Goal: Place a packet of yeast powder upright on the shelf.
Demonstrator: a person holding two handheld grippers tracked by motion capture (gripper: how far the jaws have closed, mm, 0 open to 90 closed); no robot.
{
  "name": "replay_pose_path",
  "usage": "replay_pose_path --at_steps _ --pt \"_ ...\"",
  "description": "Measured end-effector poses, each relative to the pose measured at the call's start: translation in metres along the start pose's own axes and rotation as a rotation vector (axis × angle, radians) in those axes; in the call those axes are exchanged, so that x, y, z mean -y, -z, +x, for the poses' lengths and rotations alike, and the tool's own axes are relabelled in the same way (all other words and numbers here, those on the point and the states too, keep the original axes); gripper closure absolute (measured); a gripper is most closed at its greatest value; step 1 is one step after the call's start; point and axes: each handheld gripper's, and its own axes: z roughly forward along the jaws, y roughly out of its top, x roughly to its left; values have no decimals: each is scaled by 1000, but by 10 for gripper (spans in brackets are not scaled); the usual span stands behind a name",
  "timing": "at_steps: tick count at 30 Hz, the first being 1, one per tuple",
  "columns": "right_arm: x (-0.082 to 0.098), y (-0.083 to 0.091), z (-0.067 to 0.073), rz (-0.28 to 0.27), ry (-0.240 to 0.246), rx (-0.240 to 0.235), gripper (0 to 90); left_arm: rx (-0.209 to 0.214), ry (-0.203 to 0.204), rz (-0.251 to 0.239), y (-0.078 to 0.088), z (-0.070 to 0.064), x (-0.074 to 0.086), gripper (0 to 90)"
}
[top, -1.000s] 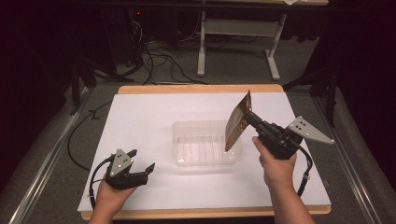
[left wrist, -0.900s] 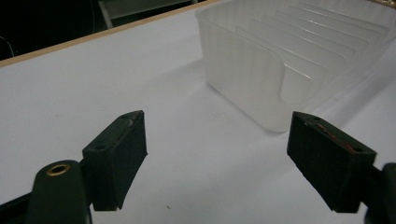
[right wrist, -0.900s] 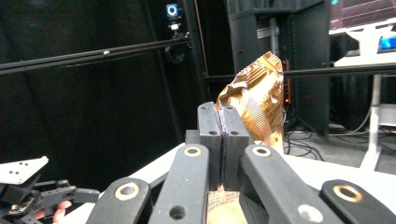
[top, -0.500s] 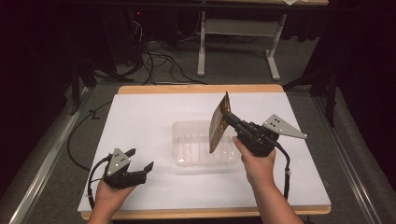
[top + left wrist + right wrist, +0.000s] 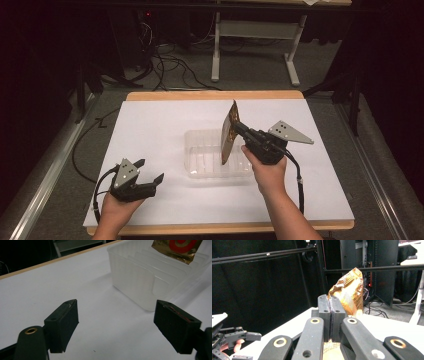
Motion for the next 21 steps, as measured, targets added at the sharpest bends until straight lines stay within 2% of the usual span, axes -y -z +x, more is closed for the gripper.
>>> replay_pose_path --at_steps 17,21 --pt "18 -12 -7 56 -15 25 900 2 3 -4 1 1 0 204" --pt "26 -19 -10 85 -18 35 900 3 3 -4 1 2 -1 203"
